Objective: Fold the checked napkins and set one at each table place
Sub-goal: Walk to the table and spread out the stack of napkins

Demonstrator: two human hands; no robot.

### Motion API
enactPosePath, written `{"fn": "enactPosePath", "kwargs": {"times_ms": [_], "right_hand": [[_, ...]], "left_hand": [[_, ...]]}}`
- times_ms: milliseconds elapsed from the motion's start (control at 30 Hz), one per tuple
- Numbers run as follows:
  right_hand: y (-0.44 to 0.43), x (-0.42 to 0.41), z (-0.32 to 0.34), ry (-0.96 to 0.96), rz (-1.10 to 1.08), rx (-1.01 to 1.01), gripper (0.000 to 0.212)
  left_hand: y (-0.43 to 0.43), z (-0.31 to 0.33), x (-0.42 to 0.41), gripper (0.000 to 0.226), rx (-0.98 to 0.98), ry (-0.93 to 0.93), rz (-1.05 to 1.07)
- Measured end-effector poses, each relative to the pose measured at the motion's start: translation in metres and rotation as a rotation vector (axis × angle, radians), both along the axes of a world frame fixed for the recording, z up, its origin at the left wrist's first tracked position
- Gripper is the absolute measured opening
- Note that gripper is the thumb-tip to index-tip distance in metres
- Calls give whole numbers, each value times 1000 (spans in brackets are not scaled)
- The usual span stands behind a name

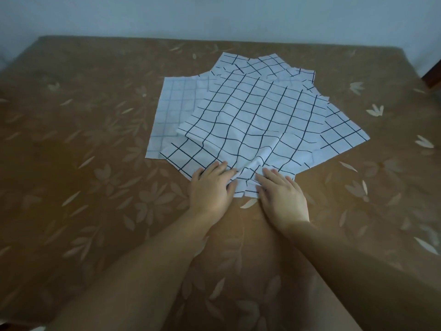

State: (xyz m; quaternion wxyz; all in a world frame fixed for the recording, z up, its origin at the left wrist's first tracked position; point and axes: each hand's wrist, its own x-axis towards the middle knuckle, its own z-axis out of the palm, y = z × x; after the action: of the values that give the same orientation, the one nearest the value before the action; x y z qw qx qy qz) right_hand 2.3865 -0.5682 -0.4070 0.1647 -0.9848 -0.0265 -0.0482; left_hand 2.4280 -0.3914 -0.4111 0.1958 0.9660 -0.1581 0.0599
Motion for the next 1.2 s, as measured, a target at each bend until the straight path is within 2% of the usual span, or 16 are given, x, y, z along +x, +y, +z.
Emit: {"fn": "enactPosePath", "kwargs": {"times_ms": [100, 200, 367, 467, 667, 767, 900, 1000, 1067, 1200], "right_hand": [[-9, -16, 8, 15, 35, 5, 21], [-23, -37, 21, 89, 99, 15, 25], [-52, -84, 42, 76, 187, 6, 21], [-67, -111, 49, 65, 234, -14, 19], [-101, -149, 67, 214, 360, -155, 34], [-117, -159, 74, 268, 423, -228, 36], [-136, -167, 75, 340, 453, -271, 46], [-139, -167, 74, 356, 435, -237, 48], [-135, -162, 68, 287, 344, -192, 42], [-110, -143, 47, 122, 185, -107, 11]], "left_hand": [[1, 6, -17, 29, -10, 63, 9], [3, 13, -35, 24, -19, 29, 1], [0, 25, -76, 41, -60, 85, -70], [-11, 37, -108, 35, -55, 87, -119], [-30, 57, -154, 40, -59, 167, -198], [-31, 58, -157, 29, -36, 177, -188], [-29, 56, -153, 20, -33, 151, -173], [-32, 48, -146, 24, -35, 156, -178], [-36, 41, -139, 30, -34, 162, -206], [-44, 27, -125, 33, -42, 96, -238]]}}
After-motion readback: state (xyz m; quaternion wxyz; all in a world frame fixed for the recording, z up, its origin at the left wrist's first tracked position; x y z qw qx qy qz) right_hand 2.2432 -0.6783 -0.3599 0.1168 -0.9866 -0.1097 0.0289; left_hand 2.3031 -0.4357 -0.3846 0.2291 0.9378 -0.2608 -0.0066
